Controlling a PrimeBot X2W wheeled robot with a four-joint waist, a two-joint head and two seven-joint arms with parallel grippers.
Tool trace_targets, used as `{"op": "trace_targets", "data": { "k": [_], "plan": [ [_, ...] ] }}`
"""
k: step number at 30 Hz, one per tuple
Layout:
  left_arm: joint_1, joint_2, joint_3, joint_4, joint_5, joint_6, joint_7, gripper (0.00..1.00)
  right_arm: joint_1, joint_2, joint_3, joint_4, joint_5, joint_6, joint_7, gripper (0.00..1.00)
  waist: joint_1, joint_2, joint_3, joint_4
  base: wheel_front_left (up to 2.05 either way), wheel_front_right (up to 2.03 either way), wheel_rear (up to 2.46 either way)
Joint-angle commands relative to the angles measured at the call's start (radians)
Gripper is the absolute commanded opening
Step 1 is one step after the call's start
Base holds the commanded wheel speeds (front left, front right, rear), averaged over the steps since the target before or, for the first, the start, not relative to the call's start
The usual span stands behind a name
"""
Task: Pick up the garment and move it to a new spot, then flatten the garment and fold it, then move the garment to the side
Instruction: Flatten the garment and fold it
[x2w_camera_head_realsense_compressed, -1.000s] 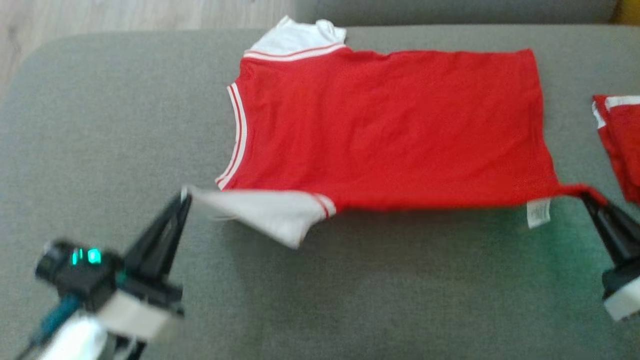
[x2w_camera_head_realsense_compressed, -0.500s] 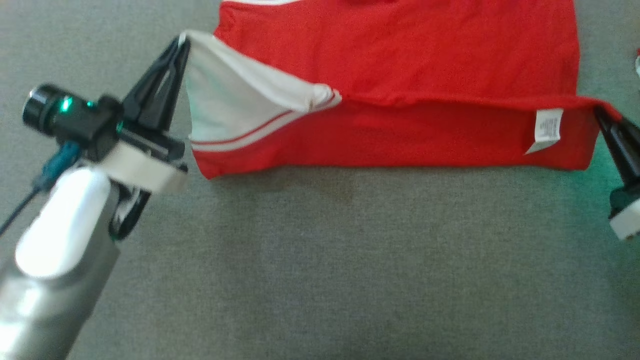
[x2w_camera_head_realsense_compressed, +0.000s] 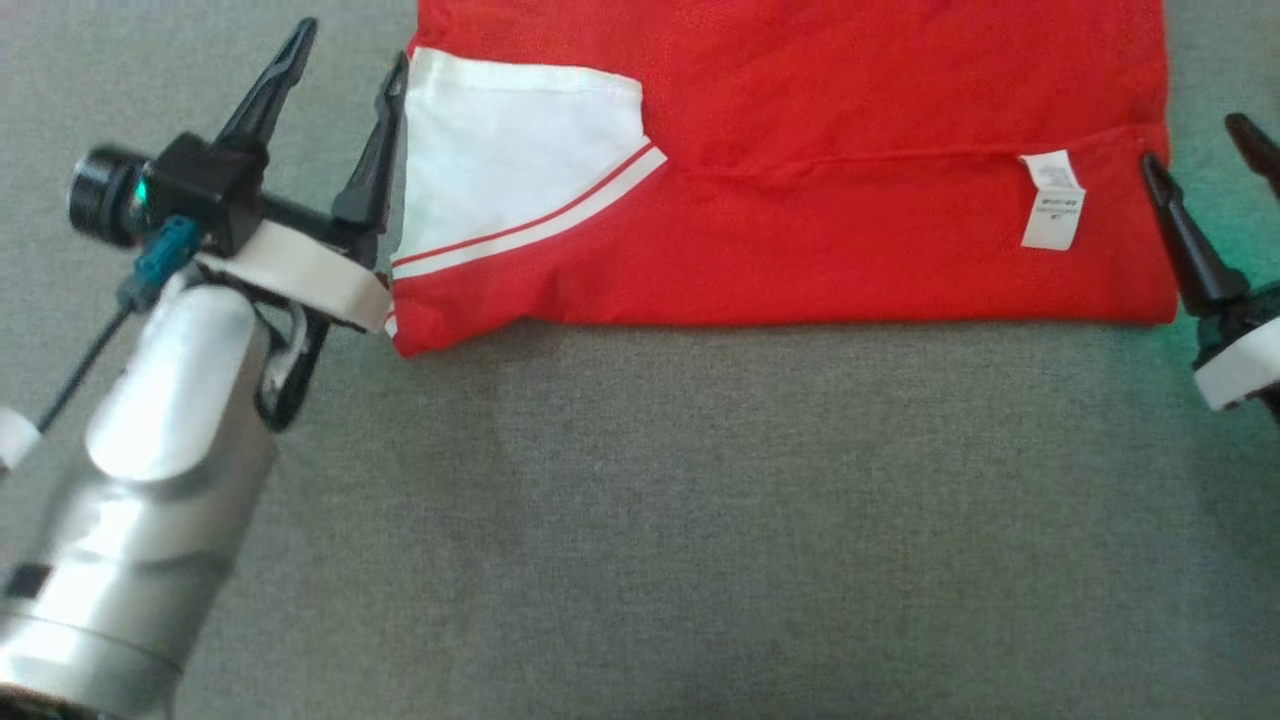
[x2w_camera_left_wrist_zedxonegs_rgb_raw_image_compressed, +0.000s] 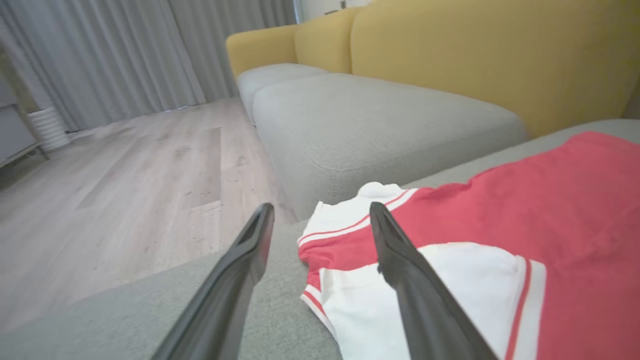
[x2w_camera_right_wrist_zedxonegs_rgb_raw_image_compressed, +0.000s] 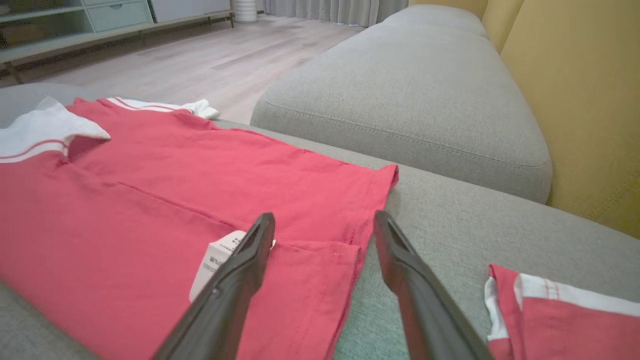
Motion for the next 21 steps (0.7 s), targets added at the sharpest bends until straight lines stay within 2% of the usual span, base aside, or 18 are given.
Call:
{"op": "trace_targets", "data": {
  "k": [1, 4, 8, 13, 20, 21],
  "plan": [
    [0.009, 0.024, 0.043, -0.019, -0.014, 0.009, -0.009, 1.00, 0.017, -0.020, -0.005, -0.015, 0.005, 0.003, -0.011, 1.00, 0.0000, 0.0000, -0.016, -0.001, 0.00, 0.00, 0.00],
    [0.107, -0.018, 0.079, -0.024, -0.051, 0.057, -0.012, 1.00, 0.045, 0.013, -0.045, -0.031, -0.001, 0.003, -0.013, 1.00, 0.0000, 0.0000, -0.048, -0.006, 0.00, 0.00, 0.00],
    [0.246, -0.074, 0.138, -0.039, -0.086, 0.152, -0.013, 1.00, 0.114, 0.052, -0.109, -0.061, -0.026, 0.003, -0.014, 1.00, 0.0000, 0.0000, -0.083, -0.009, 0.00, 0.00, 0.00],
    [0.354, -0.128, 0.141, -0.030, -0.130, 0.156, -0.012, 1.00, 0.184, 0.083, -0.163, -0.079, -0.051, 0.003, -0.014, 1.00, 0.0000, 0.0000, -0.101, -0.013, 0.00, 0.00, 0.00],
    [0.359, -0.135, 0.127, 0.036, -0.158, 0.142, 0.055, 1.00, 0.207, 0.099, -0.181, -0.085, -0.065, 0.003, -0.014, 1.00, 0.0000, 0.0000, -0.100, -0.023, 0.00, 0.00, 0.00],
    [0.357, -0.136, 0.126, 0.048, -0.162, 0.140, 0.066, 0.68, 0.205, 0.100, -0.180, -0.084, -0.066, 0.003, -0.014, 1.00, 0.0000, 0.0000, -0.099, -0.025, 0.00, 0.00, 0.00]
  ]
}}
